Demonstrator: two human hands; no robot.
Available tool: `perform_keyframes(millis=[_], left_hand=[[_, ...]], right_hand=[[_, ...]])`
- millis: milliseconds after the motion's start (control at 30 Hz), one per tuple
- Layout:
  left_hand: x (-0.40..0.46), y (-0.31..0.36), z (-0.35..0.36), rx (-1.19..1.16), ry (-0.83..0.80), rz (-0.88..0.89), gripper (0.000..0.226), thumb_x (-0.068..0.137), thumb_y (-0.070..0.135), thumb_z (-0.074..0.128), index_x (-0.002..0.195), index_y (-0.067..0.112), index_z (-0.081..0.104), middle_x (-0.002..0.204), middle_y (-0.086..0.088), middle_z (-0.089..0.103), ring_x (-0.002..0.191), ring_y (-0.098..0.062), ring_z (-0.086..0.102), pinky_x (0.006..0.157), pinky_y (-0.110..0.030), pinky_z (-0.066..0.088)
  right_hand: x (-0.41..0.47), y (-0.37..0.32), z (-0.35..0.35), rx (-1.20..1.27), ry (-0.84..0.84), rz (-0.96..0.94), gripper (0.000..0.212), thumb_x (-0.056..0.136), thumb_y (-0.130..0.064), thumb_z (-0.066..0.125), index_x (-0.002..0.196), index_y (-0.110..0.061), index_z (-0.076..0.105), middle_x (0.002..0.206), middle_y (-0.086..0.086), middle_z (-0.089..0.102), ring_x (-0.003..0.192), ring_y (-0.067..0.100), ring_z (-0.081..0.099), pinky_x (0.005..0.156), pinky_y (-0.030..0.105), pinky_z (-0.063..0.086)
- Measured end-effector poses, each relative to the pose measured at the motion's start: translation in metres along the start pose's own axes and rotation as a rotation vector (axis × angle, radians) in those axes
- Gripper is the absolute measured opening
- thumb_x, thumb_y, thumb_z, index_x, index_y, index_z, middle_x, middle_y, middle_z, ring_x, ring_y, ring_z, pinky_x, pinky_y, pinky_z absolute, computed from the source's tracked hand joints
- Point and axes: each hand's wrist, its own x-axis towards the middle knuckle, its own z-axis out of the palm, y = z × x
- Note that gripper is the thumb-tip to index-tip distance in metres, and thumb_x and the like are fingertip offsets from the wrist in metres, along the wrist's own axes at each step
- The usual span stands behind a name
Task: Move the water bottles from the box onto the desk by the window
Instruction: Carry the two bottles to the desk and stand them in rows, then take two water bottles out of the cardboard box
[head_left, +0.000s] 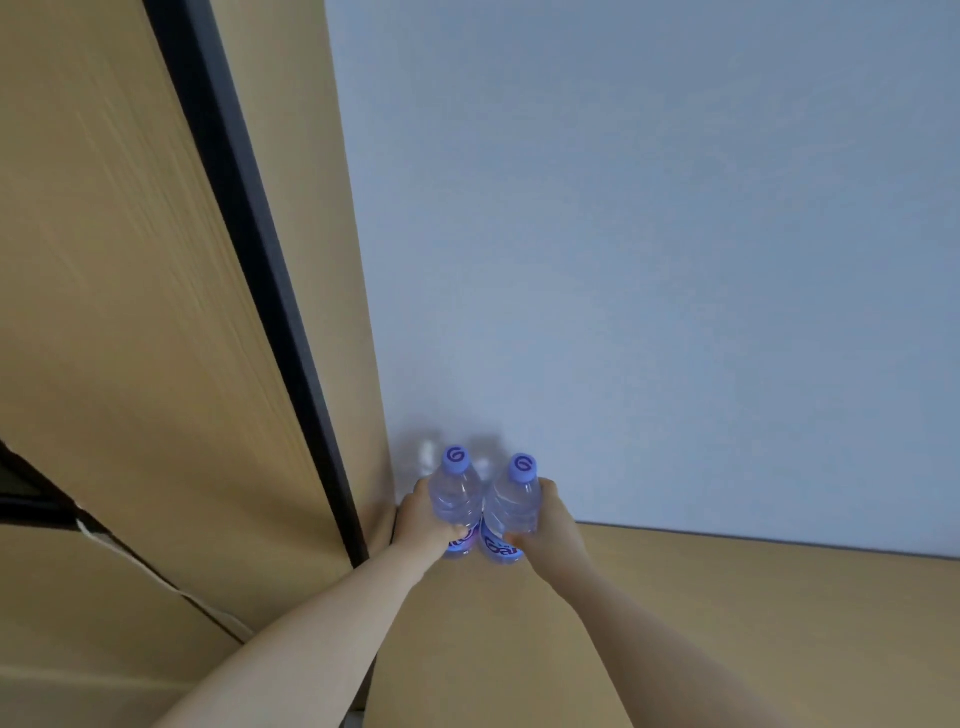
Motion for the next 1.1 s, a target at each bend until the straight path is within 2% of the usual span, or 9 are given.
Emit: perform_keyframes(millis=[200,333,533,667,733,800,867,967,1100], left_hand=[[0.003,0.004,0.005,-0.016,0.068,0.01,0.02,0.073,0.023,0.065,0.091,0.015,0.063,0.088,-0.004,0.071,0.092,-0.023,0.066,0.084,-0.042,0.054],[0.002,0.004,0.004,-0.032,0.051,0.013,0.026,0.071,0.029,0.062,0.089,0.01,0.062,0.089,-0.012,0.07,0.092,-0.028,0.066,0.083,-0.044,0.054],[-0.006,0.004,0.008,-0.085,0.052,-0.047,0.012,0.073,0.015,0.062,0.084,0.01,0.059,0.076,-0.009,0.061,0.074,-0.017,0.052,0.066,-0.029,0.044],[-0.018,0.002,0.011,-0.06,0.06,-0.074,0.007,0.081,0.008,0.056,0.079,0.013,0.051,0.071,-0.011,0.048,0.069,-0.017,0.042,0.058,-0.026,0.036],[-0.033,0.003,0.011,0.002,0.045,-0.1,0.009,0.08,0.016,0.055,0.075,0.013,0.048,0.067,-0.006,0.046,0.064,-0.019,0.04,0.057,-0.027,0.033],[-0.049,-0.002,0.011,0.04,-0.04,-0.162,0.009,0.09,0.017,0.053,0.081,0.018,0.05,0.073,-0.001,0.05,0.071,-0.016,0.049,0.061,-0.022,0.037],[-0.064,-0.011,0.008,0.09,-0.096,-0.252,0.006,0.093,0.013,0.05,0.092,0.018,0.054,0.085,0.001,0.052,0.082,-0.015,0.051,0.067,-0.02,0.039],[-0.087,-0.031,-0.006,0.148,-0.124,-0.31,0.009,0.093,0.011,0.047,0.097,0.014,0.055,0.097,-0.006,0.057,0.09,-0.021,0.057,0.071,-0.024,0.046],[-0.125,-0.057,-0.044,0.131,-0.127,-0.423,0.018,0.096,0.017,0.04,0.107,0.014,0.055,0.104,-0.006,0.059,0.086,-0.016,0.054,0.068,-0.023,0.042]], right_hand=[[0.008,0.002,-0.004,-0.097,-0.01,-0.043,0.06,0.083,-0.001,0.064,0.134,-0.021,0.04,0.117,0.001,0.042,0.094,0.012,0.051,0.071,0.015,0.041],[0.009,0.004,-0.001,-0.144,-0.006,-0.072,0.056,0.081,0.005,0.056,0.129,-0.02,0.043,0.116,-0.001,0.046,0.099,0.018,0.054,0.082,0.025,0.048],[0.005,0.008,0.005,-0.163,0.029,-0.037,0.048,0.089,0.002,0.055,0.13,-0.011,0.037,0.125,-0.001,0.042,0.095,0.012,0.051,0.07,0.019,0.043],[-0.002,0.005,0.011,-0.166,0.089,0.015,0.047,0.09,-0.007,0.059,0.13,-0.003,0.036,0.126,0.007,0.043,0.1,0.022,0.052,0.079,0.032,0.048],[-0.007,0.006,0.014,-0.152,0.114,0.114,0.039,0.093,-0.015,0.057,0.124,0.0,0.037,0.12,0.01,0.044,0.095,0.024,0.05,0.073,0.032,0.044],[-0.015,0.01,0.02,-0.205,0.043,0.217,0.012,0.095,-0.017,0.049,0.099,-0.008,0.042,0.101,0.008,0.052,0.085,0.024,0.05,0.069,0.029,0.041],[-0.023,0.012,0.031,-0.313,-0.146,0.274,0.009,0.092,-0.016,0.044,0.084,-0.015,0.041,0.085,0.004,0.054,0.077,0.022,0.053,0.066,0.028,0.044],[-0.038,0.001,0.056,-0.435,-0.4,0.302,0.012,0.092,-0.022,0.044,0.092,-0.01,0.044,0.087,0.008,0.058,0.07,0.02,0.056,0.057,0.024,0.045],[-0.058,-0.024,0.106,-0.537,-0.543,0.17,0.021,0.094,-0.027,0.045,0.094,-0.007,0.052,0.083,0.009,0.06,0.073,0.024,0.056,0.062,0.027,0.045]])
